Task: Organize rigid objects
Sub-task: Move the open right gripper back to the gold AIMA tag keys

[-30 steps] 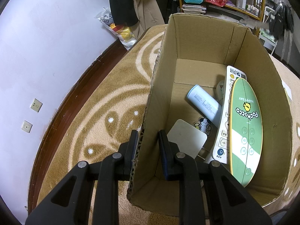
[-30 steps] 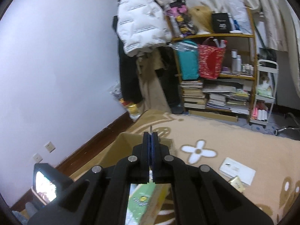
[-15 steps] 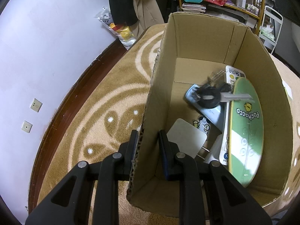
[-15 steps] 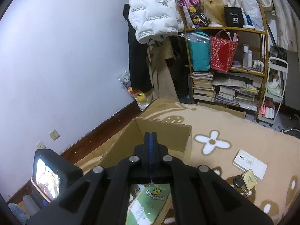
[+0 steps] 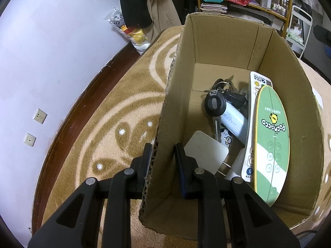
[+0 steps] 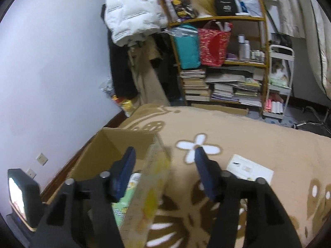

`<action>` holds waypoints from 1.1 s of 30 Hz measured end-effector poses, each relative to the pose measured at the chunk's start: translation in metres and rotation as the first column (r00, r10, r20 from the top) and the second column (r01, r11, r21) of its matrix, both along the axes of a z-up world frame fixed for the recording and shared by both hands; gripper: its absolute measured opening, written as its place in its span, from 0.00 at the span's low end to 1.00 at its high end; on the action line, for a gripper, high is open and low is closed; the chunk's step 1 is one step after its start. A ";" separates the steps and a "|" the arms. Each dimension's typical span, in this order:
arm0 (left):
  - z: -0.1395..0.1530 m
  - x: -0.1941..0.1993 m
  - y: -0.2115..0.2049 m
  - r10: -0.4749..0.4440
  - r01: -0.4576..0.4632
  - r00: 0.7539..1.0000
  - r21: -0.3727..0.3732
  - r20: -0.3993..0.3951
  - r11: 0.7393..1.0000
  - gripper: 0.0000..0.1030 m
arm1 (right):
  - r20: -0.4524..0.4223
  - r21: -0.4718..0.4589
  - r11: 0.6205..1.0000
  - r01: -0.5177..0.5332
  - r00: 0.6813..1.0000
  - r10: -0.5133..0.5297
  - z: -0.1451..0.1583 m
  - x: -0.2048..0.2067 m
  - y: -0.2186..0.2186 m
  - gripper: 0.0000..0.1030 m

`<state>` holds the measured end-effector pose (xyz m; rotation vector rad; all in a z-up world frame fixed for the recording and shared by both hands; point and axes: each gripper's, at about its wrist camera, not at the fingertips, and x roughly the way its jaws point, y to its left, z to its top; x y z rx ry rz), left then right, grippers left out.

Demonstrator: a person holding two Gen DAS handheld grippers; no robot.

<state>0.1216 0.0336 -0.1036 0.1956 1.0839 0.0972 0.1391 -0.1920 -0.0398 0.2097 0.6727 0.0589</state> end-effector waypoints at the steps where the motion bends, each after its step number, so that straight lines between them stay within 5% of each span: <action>1: 0.000 0.001 -0.001 0.000 0.000 1.000 0.000 0.000 1.000 0.20 | -0.008 -0.017 1.000 0.008 1.000 -0.008 -0.002 0.002 -0.004 0.67; 4: 0.000 0.001 -0.001 0.001 -0.001 1.000 0.000 0.000 1.000 0.21 | -0.039 -0.051 0.998 0.030 0.999 -0.032 -0.008 0.008 -0.019 0.74; 6: 0.000 0.001 -0.001 0.001 -0.001 1.000 0.001 -0.002 1.000 0.21 | -0.049 -0.038 0.997 0.074 0.996 -0.076 -0.014 0.009 -0.035 0.92; 9: 0.000 0.002 -0.003 0.000 0.000 1.000 0.007 -0.004 1.000 0.21 | -0.063 -0.012 0.992 0.123 0.990 -0.123 -0.024 0.010 -0.056 0.98; 23: -0.003 0.003 -0.006 0.000 0.000 1.000 0.019 -0.011 1.000 0.21 | -0.237 -0.033 0.978 0.205 0.949 -0.207 -0.102 0.015 -0.099 0.98; 33: -0.003 0.004 -0.006 0.000 0.000 1.000 0.020 -0.013 1.000 0.21 | -0.256 -0.065 0.970 0.233 0.936 -0.242 -0.114 0.012 -0.106 0.98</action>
